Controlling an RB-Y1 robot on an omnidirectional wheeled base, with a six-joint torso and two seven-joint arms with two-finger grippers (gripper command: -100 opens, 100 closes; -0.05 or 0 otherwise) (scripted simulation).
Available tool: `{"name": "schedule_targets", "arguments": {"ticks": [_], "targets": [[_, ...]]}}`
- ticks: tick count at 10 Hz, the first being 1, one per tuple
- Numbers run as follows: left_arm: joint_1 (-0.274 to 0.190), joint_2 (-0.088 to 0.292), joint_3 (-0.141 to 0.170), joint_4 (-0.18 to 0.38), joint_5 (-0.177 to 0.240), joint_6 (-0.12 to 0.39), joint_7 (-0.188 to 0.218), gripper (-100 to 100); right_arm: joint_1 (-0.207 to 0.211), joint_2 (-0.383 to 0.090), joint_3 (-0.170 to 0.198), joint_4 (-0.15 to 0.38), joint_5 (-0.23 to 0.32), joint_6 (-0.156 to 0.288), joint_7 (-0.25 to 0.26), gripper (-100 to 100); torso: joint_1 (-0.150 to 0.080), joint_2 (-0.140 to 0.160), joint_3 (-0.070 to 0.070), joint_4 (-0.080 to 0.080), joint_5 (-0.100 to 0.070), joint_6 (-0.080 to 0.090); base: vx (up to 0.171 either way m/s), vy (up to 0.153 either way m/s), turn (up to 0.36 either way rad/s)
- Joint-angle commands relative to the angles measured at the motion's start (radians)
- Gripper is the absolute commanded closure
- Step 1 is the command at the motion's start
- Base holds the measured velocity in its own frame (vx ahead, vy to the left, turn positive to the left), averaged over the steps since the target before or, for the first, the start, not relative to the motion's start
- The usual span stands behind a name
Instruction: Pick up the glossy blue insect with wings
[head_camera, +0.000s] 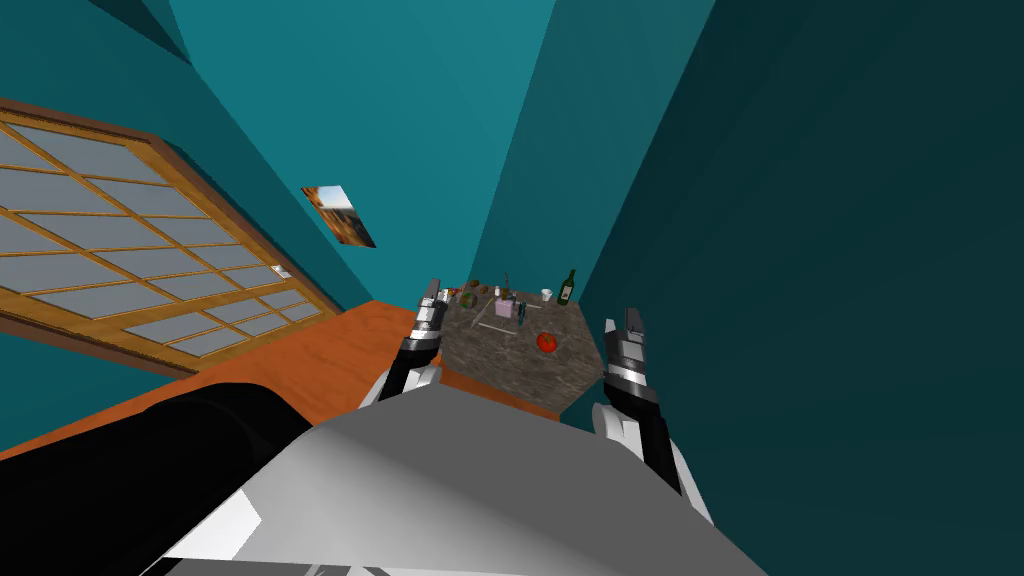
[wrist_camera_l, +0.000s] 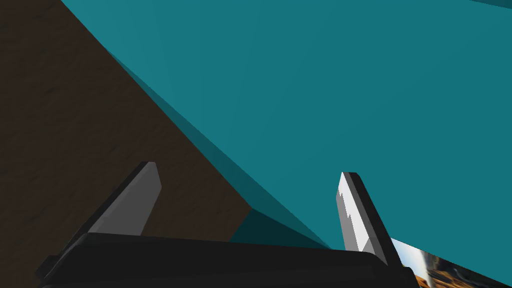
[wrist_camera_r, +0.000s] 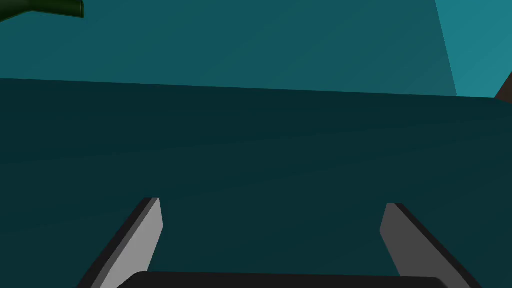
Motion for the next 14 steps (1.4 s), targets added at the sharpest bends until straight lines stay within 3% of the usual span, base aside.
{"name": "schedule_targets", "arguments": {"ticks": [1,7,14], "targets": [[0.0,0.0,0.0,0.0,0.0,0.0,0.0,0,0.0,-0.031,-0.006,0.009,-0.003,0.003,0.0,-100,0.0,0.0,0.0,0.0,0.0,0.0,-0.028,0.022,0.07],[0.0,0.0,0.0,0.0,0.0,0.0,0.0,0,-0.008,-0.136,-0.036,0.07,0.005,0.033,0.016,-100,0.005,0.004,0.002,0.001,0.001,0.0,-0.054,0.065,0.072],[0.0,0.0,0.0,0.0,0.0,0.0,0.0,0,-0.036,-0.258,-0.073,0.202,0.075,0.125,0.085,-100,0.008,0.001,0.0,0.0,0.002,0.0,-0.009,0.115,0.094]]}}
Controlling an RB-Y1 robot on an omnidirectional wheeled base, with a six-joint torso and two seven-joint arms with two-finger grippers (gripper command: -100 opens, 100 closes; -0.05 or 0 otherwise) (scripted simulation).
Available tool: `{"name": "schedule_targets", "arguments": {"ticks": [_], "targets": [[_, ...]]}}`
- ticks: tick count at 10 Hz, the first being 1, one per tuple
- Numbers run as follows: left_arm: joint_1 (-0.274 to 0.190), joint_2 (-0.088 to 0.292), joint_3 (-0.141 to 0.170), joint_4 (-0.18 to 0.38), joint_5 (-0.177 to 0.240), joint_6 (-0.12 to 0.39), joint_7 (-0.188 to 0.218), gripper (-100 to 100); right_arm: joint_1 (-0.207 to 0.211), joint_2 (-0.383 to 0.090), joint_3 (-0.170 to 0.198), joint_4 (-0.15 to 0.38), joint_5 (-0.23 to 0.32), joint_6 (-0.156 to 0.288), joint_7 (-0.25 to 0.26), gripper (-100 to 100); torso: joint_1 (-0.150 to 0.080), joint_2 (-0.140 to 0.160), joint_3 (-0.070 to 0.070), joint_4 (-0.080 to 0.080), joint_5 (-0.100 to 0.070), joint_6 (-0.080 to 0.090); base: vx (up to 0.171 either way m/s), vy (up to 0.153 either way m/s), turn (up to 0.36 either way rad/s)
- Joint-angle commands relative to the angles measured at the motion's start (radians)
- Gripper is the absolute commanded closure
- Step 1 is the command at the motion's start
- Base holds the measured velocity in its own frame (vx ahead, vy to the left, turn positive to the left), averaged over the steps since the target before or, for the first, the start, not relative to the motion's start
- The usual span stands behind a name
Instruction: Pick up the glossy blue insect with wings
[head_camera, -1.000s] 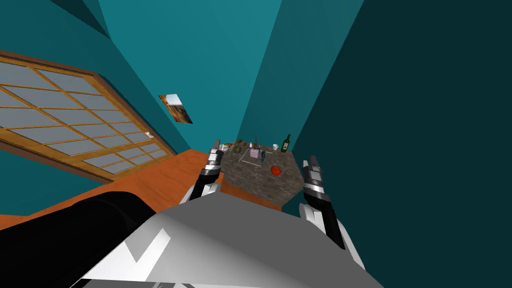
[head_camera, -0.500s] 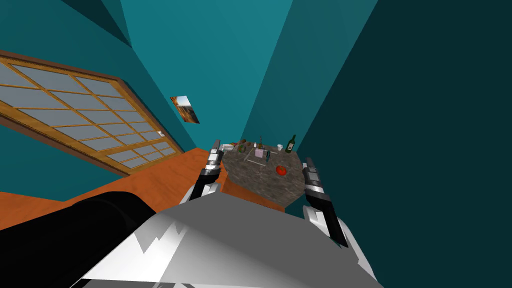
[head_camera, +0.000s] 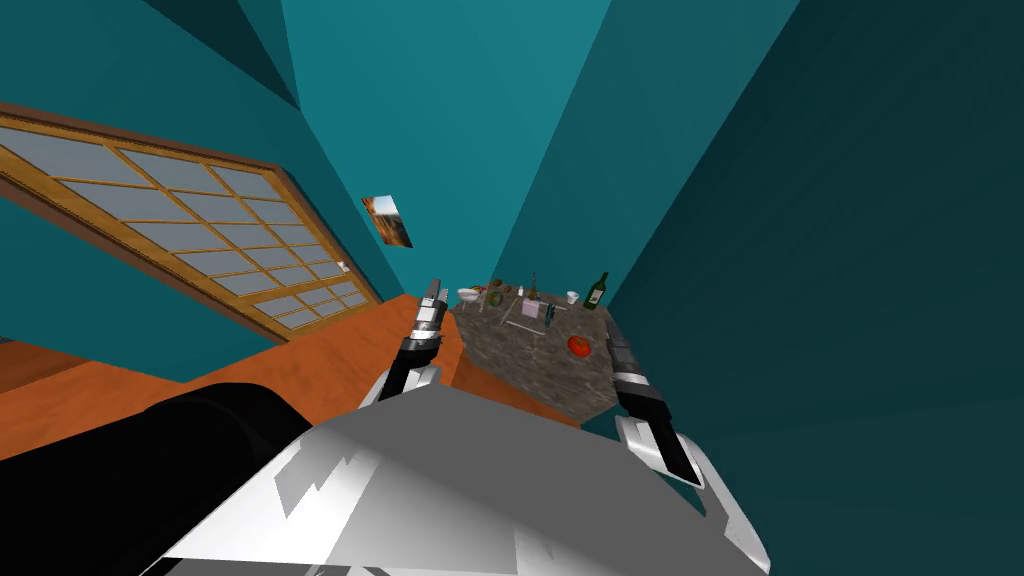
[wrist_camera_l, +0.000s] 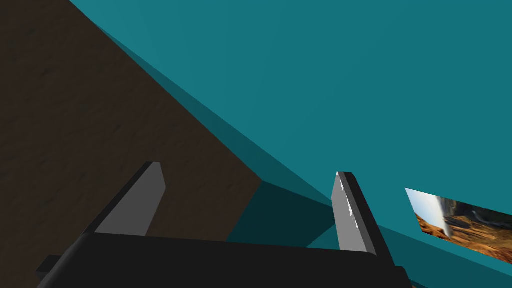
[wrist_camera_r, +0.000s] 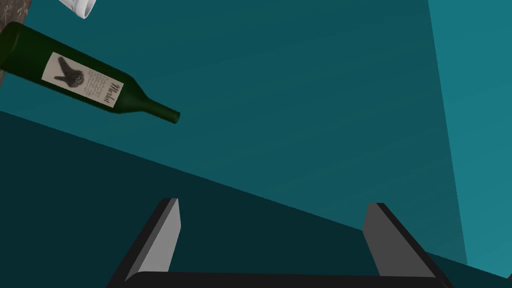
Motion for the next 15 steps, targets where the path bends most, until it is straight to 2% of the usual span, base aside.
{"name": "schedule_targets", "arguments": {"ticks": [1,5,6,8,15], "targets": [[0.0,0.0,0.0,0.0,0.0,0.0,0.0,0,-0.008,-0.022,-0.005,0.041,0.026,0.023,0.027,-100,0.0,0.0,0.0,0.0,0.0,0.0,0.036,0.143,0.099],[0.0,0.0,0.0,0.0,0.0,0.0,0.0,0,-0.033,-0.082,-0.025,0.131,0.09,0.094,0.086,-100,0.001,-0.001,-0.001,0.0,0.0,0.0,0.03,0.161,0.106],[0.0,0.0,0.0,0.0,0.0,0.0,0.0,0,-0.033,-0.082,-0.025,0.131,0.09,0.094,0.086,-100,0.001,-0.001,0.0,0.0,0.0,0.0,0.032,0.101,0.018],[0.0,0.0,0.0,0.0,0.0,0.0,0.0,0,-0.046,-0.108,-0.036,0.178,0.123,0.13,0.115,-100,-0.004,-0.001,-0.001,0.0,-0.001,0.0,0.041,0.089,0.092],[0.0,0.0,0.0,0.0,0.0,0.0,0.0,0,-0.086,-0.188,-0.076,0.338,0.23,0.252,0.21,-100,-0.002,-0.002,-0.001,-0.001,0.0,0.0,0.053,0.134,0.097]]}}
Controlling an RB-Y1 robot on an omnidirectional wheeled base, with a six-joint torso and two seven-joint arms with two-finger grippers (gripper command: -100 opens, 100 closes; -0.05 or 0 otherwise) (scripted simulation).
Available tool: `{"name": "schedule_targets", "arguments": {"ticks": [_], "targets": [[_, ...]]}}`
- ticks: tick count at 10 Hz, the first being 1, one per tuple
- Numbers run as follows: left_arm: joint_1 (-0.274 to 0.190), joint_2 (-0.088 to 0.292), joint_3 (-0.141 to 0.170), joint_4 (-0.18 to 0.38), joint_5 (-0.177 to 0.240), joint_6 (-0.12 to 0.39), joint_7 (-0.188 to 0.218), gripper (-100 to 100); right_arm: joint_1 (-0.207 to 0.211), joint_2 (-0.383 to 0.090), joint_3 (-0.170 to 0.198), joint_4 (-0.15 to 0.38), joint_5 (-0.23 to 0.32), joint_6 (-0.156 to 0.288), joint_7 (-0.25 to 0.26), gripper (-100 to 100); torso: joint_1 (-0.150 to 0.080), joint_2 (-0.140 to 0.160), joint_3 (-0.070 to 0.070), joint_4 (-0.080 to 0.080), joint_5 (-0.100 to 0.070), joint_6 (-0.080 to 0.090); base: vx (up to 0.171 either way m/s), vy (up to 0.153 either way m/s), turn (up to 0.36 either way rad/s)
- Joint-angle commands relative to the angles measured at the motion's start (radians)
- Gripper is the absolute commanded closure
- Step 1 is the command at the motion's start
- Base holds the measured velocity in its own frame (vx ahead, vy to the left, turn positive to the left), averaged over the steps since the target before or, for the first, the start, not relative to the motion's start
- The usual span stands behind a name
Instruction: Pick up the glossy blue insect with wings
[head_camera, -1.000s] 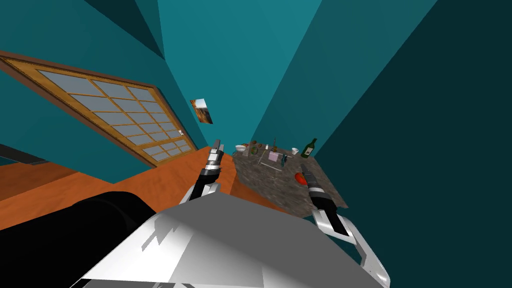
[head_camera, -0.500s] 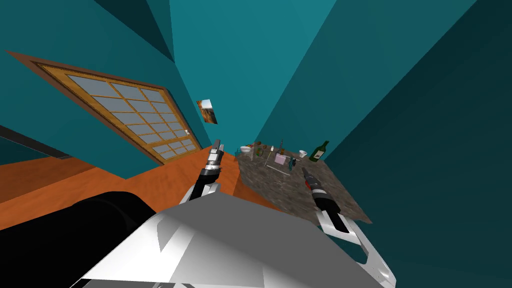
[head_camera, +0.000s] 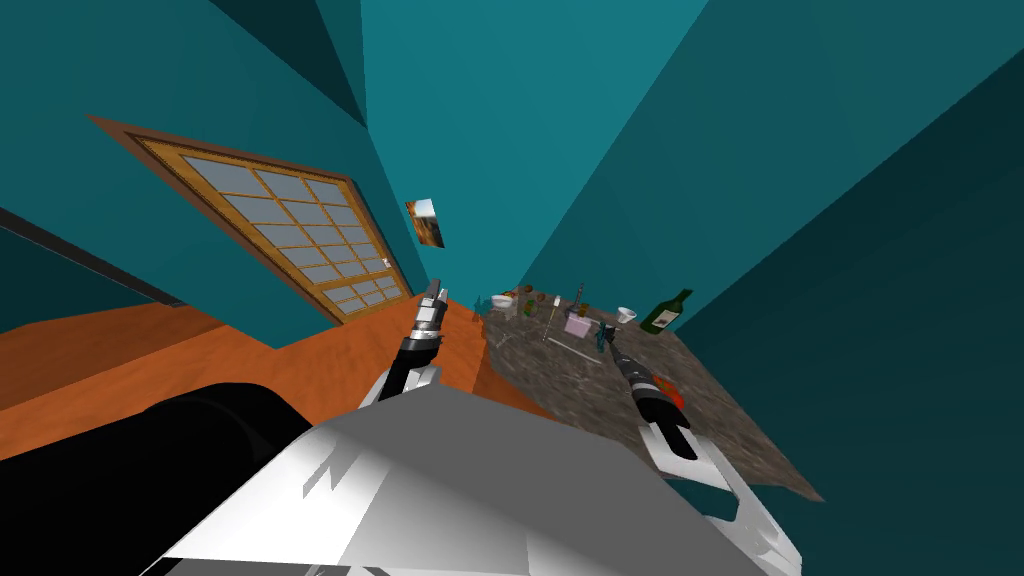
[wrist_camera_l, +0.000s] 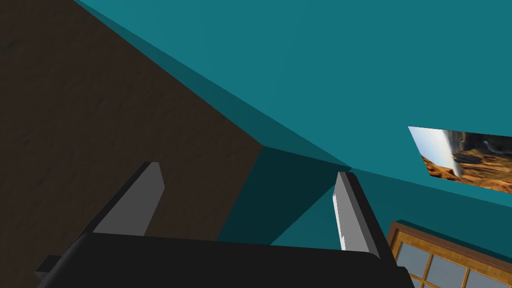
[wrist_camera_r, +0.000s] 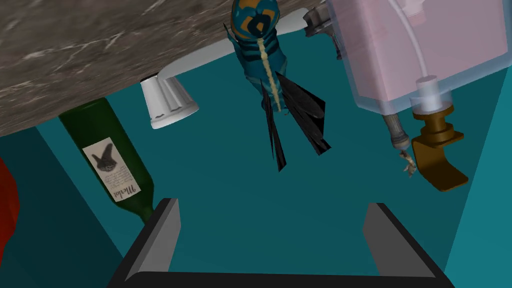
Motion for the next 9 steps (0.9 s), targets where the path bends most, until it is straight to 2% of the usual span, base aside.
{"name": "schedule_targets", "arguments": {"ticks": [1,6,9], "targets": [[0.0,0.0,0.0,0.0,0.0,0.0,0.0,0,-0.001,-0.02,-0.01,0.028,0.022,0.029,0.019,-100,0.0,0.0,0.0,0.0,0.0,0.0,0.054,0.115,0.059],[0.0,0.0,0.0,0.0,0.0,0.0,0.0,0,-0.019,-0.063,-0.023,0.109,0.092,0.096,0.077,-100,-0.002,0.0,0.0,0.0,-0.001,0.0,0.065,0.091,0.055],[0.0,0.0,0.0,0.0,0.0,0.0,0.0,0,-0.039,-0.09,-0.026,0.162,0.158,0.147,0.126,-100,-0.002,-0.004,-0.002,-0.001,0.0,0.0,0.122,0.08,0.028]]}}
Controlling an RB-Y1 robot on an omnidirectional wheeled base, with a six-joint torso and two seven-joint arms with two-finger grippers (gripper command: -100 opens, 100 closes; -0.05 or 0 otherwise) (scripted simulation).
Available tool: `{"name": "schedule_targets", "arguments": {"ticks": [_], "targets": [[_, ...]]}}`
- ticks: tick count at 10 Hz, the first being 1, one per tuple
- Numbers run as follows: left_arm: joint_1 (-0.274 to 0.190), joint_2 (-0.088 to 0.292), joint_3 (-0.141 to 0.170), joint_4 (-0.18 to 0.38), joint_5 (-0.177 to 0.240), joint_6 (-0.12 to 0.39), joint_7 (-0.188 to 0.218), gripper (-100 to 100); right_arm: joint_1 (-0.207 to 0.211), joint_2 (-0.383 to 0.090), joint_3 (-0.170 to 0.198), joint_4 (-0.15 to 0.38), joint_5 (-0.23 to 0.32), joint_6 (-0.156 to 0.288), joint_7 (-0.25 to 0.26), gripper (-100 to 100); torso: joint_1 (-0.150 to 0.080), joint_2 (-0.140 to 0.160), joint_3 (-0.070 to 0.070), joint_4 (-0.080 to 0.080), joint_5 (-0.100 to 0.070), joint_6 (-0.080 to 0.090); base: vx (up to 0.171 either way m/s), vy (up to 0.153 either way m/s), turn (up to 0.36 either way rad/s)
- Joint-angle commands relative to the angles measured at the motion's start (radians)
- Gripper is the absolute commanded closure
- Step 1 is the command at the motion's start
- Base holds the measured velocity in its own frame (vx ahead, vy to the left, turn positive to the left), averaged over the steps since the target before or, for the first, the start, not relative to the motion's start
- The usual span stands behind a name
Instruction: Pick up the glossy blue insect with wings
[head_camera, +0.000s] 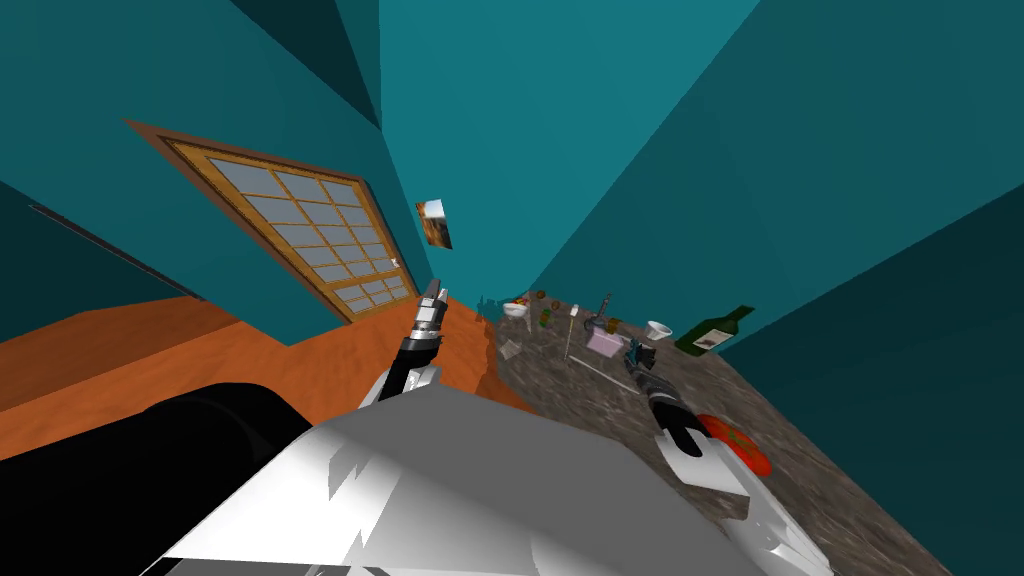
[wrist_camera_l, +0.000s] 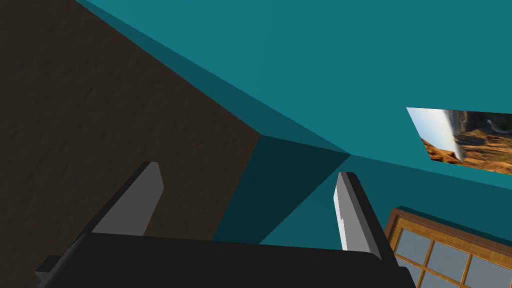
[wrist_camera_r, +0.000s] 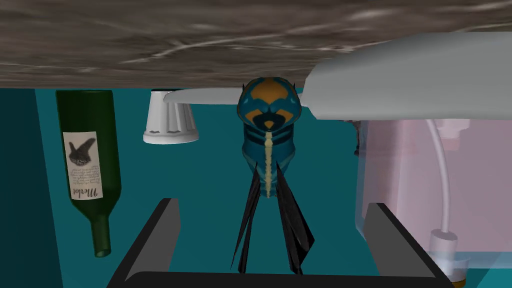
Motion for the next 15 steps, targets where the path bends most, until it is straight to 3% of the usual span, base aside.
{"name": "schedule_targets", "arguments": {"ticks": [1,2,3,5,6,7,8,9,10,12,13,14,15], "targets": [[0.0,0.0,0.0,0.0,0.0,0.0,0.0,0,0.0,0.0,0.0,0.0,0.0,0.0,0.0,-100,0.0,0.0,0.0,0.0,0.0,0.0,0.066,0.014,-0.001],[0.0,0.0,0.0,0.0,0.0,0.0,0.0,0,0.0,-0.001,0.0,0.0,0.002,0.004,0.003,0,-0.002,0.004,0.002,0.001,-0.001,0.0,0.012,0.004,0.001],[0.0,0.0,0.0,0.0,0.0,0.0,0.0,0,0.027,0.049,-0.05,-0.014,0.047,0.054,-0.044,-100,-0.003,0.007,0.004,0.001,-0.001,0.0,-0.081,-0.118,0.372],[-0.001,0.0,0.0,0.0,0.0,0.0,0.0,0,0.027,0.049,-0.072,-0.014,0.047,0.058,-0.044,-100,-0.014,0.015,0.009,0.003,-0.003,-0.001,-0.086,-0.127,0.463],[-0.001,0.0,0.0,0.0,0.0,0.0,0.0,0,0.055,0.094,-0.116,-0.029,0.093,0.109,-0.09,-100,-0.01,0.014,0.008,0.003,-0.003,-0.001,-0.147,-0.114,0.422],[-0.001,0.0,0.0,0.0,0.0,0.0,0.0,0,0.055,0.098,-0.142,-0.029,0.093,0.113,-0.09,-100,-0.012,0.017,0.01,0.004,-0.003,0.0,-0.121,-0.123,0.426],[-0.001,0.0,0.0,0.0,0.0,0.0,0.0,0,0.055,0.098,-0.143,-0.029,0.093,0.113,-0.09,-100,-0.013,0.016,0.01,0.004,-0.003,0.0,-0.049,-0.06,0.422],[0.0,0.0,0.0,0.0,0.0,0.0,0.0,0,0.082,0.142,-0.186,-0.043,0.139,0.163,-0.136,-100,-0.01,0.013,0.007,0.003,-0.003,-0.001,-0.122,-0.13,0.419],[-0.001,0.0,0.0,0.0,0.0,0.0,0.0,0,0.082,0.148,-0.213,-0.043,0.139,0.168,-0.136,-100,-0.014,0.015,0.008,0.003,-0.003,0.0,-0.144,-0.124,0.416],[0.0,0.0,0.0,0.0,0.0,0.0,0.0,0,0.082,0.148,-0.214,-0.043,0.139,0.168,-0.136,-100,-0.01,0.012,0.007,0.003,-0.003,-0.001,-0.046,-0.009,0.381],[0.0,0.0,0.0,0.0,0.0,0.0,0.0,0,0.109,0.197,-0.263,-0.057,0.184,0.219,-0.183,-100,-0.007,0.008,0.005,0.002,-0.002,-0.001,-0.111,-0.048,0.387],[0.0,0.0,0.0,0.0,0.0,0.0,0.0,0,0.109,0.197,-0.286,-0.057,0.184,0.222,-0.183,-100,-0.01,0.011,0.006,0.002,-0.003,-0.001,-0.135,-0.077,0.47],[0.0,0.0,0.0,0.0,0.0,0.0,0.0,0,0.109,0.197,-0.286,-0.057,0.184,0.222,-0.183,-100,-0.012,0.013,0.008,0.003,-0.003,-0.001,-0.082,-0.052,0.437]]}}
